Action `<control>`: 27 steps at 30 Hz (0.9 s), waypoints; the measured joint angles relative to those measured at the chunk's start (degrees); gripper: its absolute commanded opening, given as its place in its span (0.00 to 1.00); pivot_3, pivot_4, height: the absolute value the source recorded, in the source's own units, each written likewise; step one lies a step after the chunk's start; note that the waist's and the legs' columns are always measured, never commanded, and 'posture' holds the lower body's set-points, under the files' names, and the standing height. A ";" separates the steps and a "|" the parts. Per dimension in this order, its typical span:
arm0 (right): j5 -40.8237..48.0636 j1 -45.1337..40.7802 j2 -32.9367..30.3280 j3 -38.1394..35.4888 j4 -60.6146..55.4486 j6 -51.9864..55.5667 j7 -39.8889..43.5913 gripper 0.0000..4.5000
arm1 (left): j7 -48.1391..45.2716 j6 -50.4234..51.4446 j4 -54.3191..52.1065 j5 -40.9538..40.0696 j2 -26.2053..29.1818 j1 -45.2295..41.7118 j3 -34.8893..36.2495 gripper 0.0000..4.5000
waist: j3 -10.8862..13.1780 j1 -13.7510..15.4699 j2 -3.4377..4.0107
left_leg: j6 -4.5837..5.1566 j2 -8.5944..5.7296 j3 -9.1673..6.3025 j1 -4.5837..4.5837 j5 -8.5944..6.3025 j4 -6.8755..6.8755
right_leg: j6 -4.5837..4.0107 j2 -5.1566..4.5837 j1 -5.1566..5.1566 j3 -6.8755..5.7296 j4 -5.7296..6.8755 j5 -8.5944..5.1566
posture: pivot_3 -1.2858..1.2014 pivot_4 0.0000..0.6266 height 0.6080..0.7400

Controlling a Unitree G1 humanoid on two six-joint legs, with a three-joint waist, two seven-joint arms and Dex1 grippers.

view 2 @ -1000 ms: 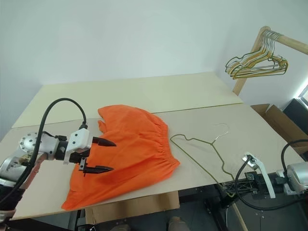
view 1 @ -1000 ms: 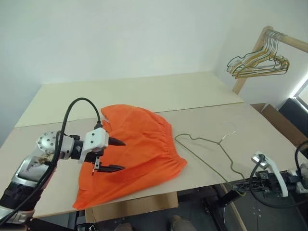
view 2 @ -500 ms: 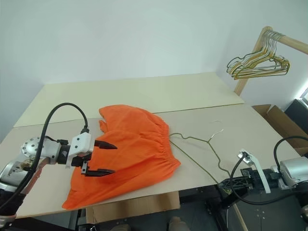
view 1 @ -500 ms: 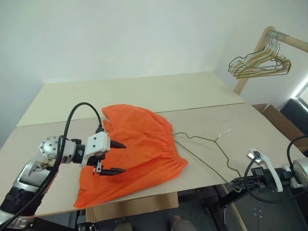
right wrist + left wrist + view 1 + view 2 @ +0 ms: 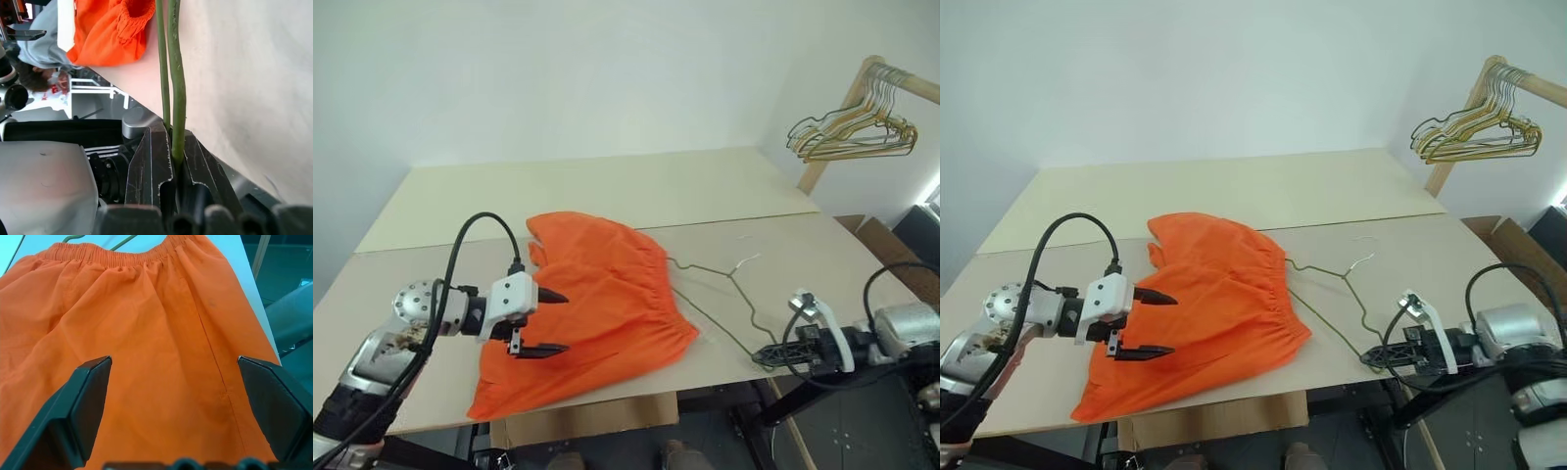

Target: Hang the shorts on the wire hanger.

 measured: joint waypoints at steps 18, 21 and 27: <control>-4.07 -12.66 9.66 5.42 17.43 -3.63 0.15 0.00 | 3.31 1.59 -3.79 0.24 -0.38 2.60 -0.12 0.99 | -0.01 0.36 0.02 | 0.00 0.01 0.00 0.04 0.00 0.03 | -0.38 0.02 0.01 0.01 0.06 0.23 | 0.54 0.00 1.00; -5.70 -15.63 12.61 5.27 22.16 -5.16 0.18 0.00 | 3.88 1.64 -4.29 0.26 -0.38 3.31 -0.16 0.99 | -0.02 0.51 0.02 | 0.01 0.03 -0.05 0.04 0.00 0.03 | -0.39 0.05 0.01 -0.02 0.09 0.24 | 0.55 0.00 1.00; -7.73 -18.08 14.87 4.32 26.74 -7.41 0.19 0.00 | 4.44 1.68 -5.05 0.33 -0.28 3.72 -0.14 0.99 | -0.02 1.34 0.02 | 0.01 0.02 -0.04 0.00 0.00 0.03 | -0.40 0.04 0.00 -0.02 0.06 0.24 | 0.55 0.00 1.00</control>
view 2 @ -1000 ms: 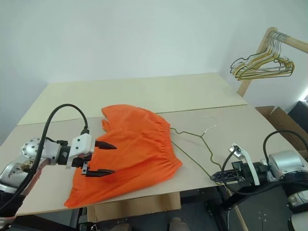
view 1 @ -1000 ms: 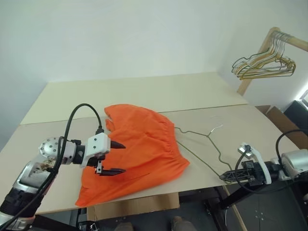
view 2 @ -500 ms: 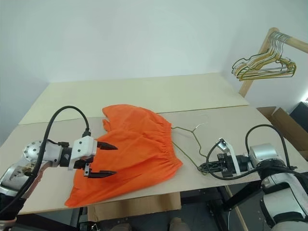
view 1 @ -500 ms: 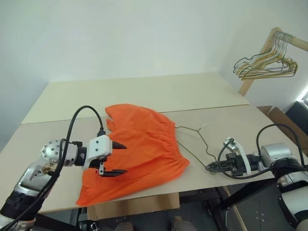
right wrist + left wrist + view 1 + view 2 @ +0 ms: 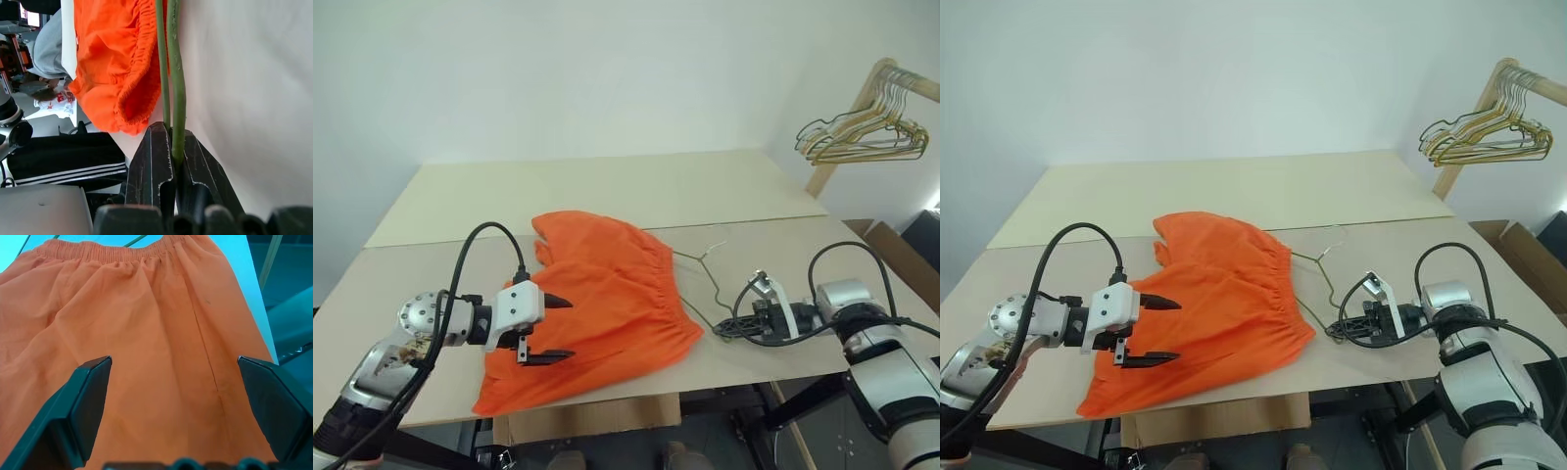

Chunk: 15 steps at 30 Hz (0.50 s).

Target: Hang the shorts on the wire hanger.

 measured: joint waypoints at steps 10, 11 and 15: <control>-3.39 -1.45 2.31 -9.81 5.77 -4.51 -0.85 0.00 | 0.98 -0.02 -0.05 0.07 -0.01 1.03 0.00 0.99 | -0.01 0.02 0.00 | 0.00 0.00 0.00 0.00 0.00 0.00 | -0.01 0.00 -0.02 0.00 0.02 0.01 | 0.55 0.00 1.00; -3.53 -1.41 2.31 -10.48 5.61 -5.23 -0.98 0.00 | 0.99 -0.05 -0.06 0.08 -0.01 1.03 0.00 0.99 | -0.01 0.02 0.01 | 0.00 0.00 0.00 0.00 0.00 0.00 | -0.01 0.00 -0.01 0.00 0.02 0.01 | 0.55 0.00 1.00; -4.07 1.47 2.44 -14.31 -1.49 -12.91 -2.68 0.00 | 0.92 -0.31 -0.05 0.41 -0.02 1.00 -0.04 0.99 | -0.01 0.00 0.01 | 0.00 0.01 -0.01 0.00 0.00 0.00 | 0.00 0.00 -0.01 -0.01 0.02 0.00 | 0.54 0.00 1.00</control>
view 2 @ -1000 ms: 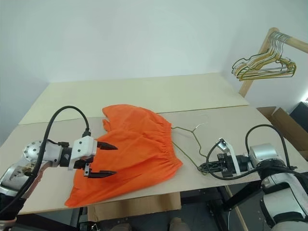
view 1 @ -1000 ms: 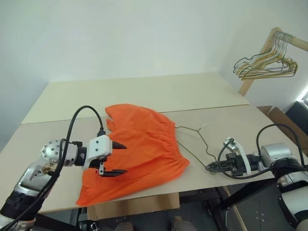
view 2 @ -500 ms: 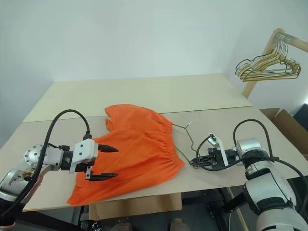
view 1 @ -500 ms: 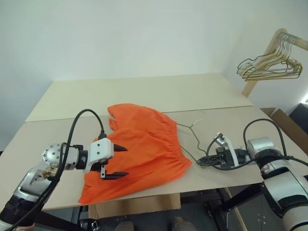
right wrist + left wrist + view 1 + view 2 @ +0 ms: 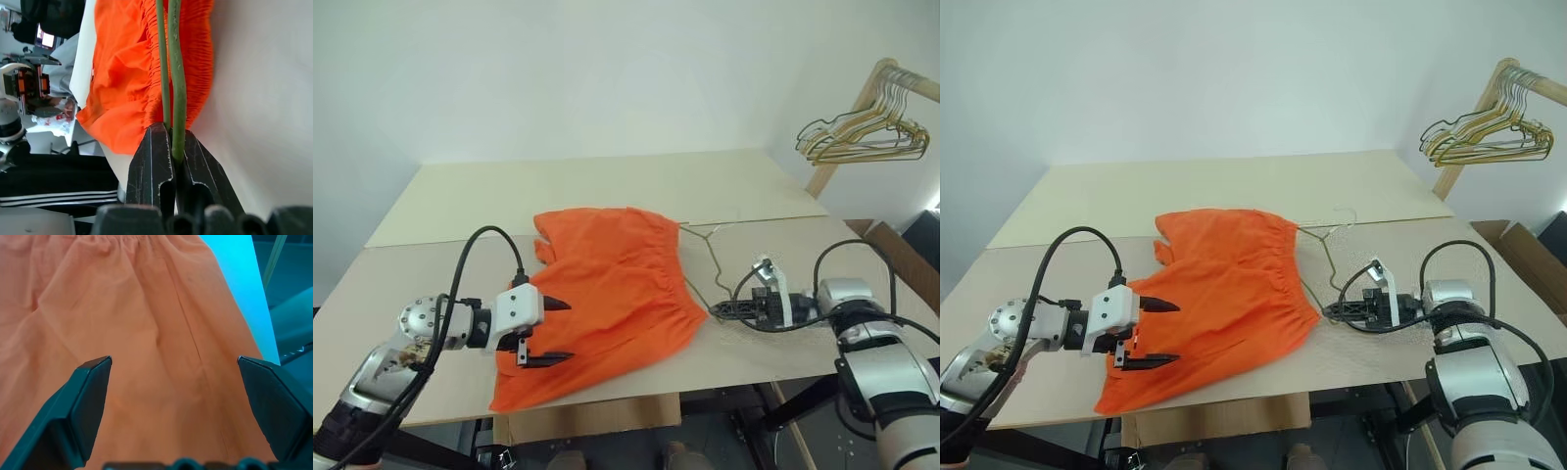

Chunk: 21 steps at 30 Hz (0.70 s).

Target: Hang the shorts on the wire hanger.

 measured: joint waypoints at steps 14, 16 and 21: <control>-5.53 7.07 3.56 -4.34 -20.83 -22.75 -14.04 0.00 | 1.59 -6.49 19.55 2.82 -8.29 -25.51 -0.83 0.99 | -0.01 0.06 0.00 | 0.00 -0.04 -0.03 -0.08 0.01 0.05 | 0.00 -0.01 0.00 -0.02 -0.05 0.03 | 0.54 0.00 1.00; -7.13 7.26 3.10 -3.55 -21.76 -25.05 -13.62 0.00 | -0.22 -8.76 27.94 2.99 -9.51 -33.65 -0.87 0.99 | -0.01 0.04 0.00 | 0.00 -0.06 -0.03 -0.10 0.00 0.09 | 0.00 -0.01 -0.01 -0.04 -0.03 0.03 | 0.54 0.00 1.00; -9.97 7.16 3.11 -0.32 -24.52 -27.09 -12.02 0.00 | -7.62 -17.88 50.41 7.42 -9.71 -52.57 -2.79 0.99 | -0.01 -0.59 0.00 | 0.04 -0.08 -0.03 -0.09 -0.02 0.15 | 0.00 0.02 0.00 -0.03 -0.03 0.02 | 0.54 0.00 1.00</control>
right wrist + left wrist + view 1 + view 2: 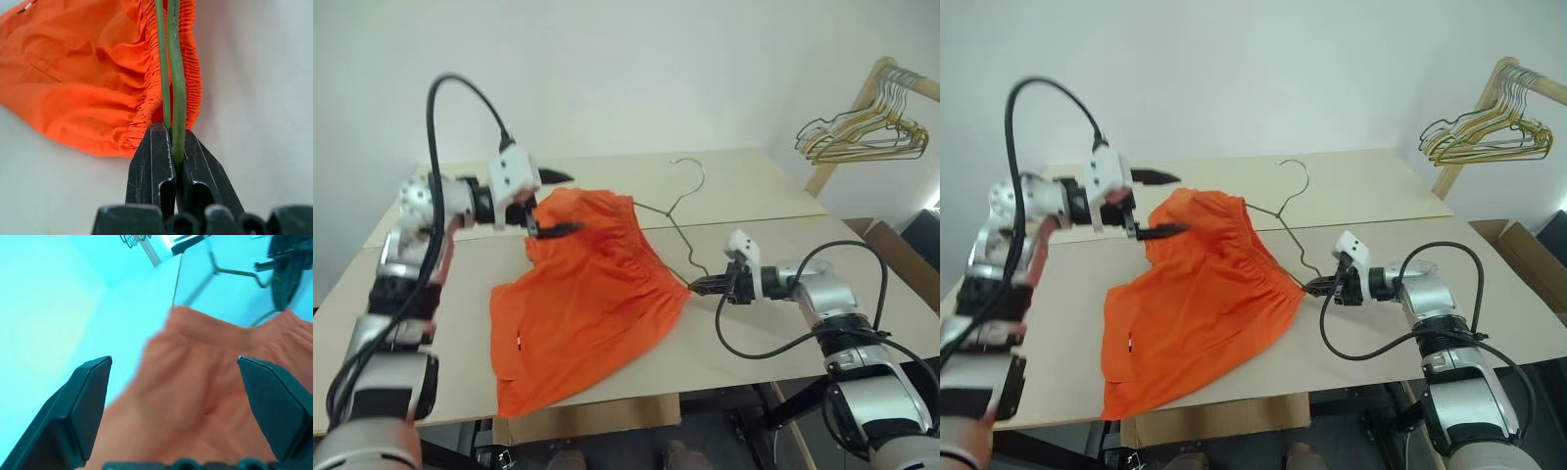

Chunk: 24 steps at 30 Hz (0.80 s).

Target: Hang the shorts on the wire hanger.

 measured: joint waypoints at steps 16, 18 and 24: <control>-5.52 -0.56 1.41 3.46 -4.28 -2.34 -1.97 0.00 | -18.84 -15.27 35.03 10.11 -5.94 -17.66 -8.56 0.99 | 0.01 -0.84 0.00 | 0.29 0.03 -0.12 -0.47 -0.17 0.57 | 0.05 0.01 -0.19 -0.06 0.14 -0.03 | 0.52 0.00 1.00; -5.85 -0.67 1.42 3.74 -4.52 -2.44 -1.99 0.00 | -18.86 -15.84 36.18 11.75 -6.71 -18.22 -9.53 0.95 | 0.00 -1.02 0.00 | 0.30 0.02 -0.14 -0.51 -0.18 0.62 | 0.07 0.01 -0.19 -0.07 0.14 -0.02 | 0.52 0.00 1.00; -7.18 -0.69 1.55 4.72 -5.22 -2.67 -2.52 0.00 | -15.80 -17.07 38.11 17.04 -8.45 -18.61 -10.45 0.60 | 0.00 -1.37 0.00 | 0.37 0.03 -0.15 -0.52 -0.22 0.63 | 0.08 0.01 -0.20 -0.07 0.15 -0.02 | 0.51 0.00 1.00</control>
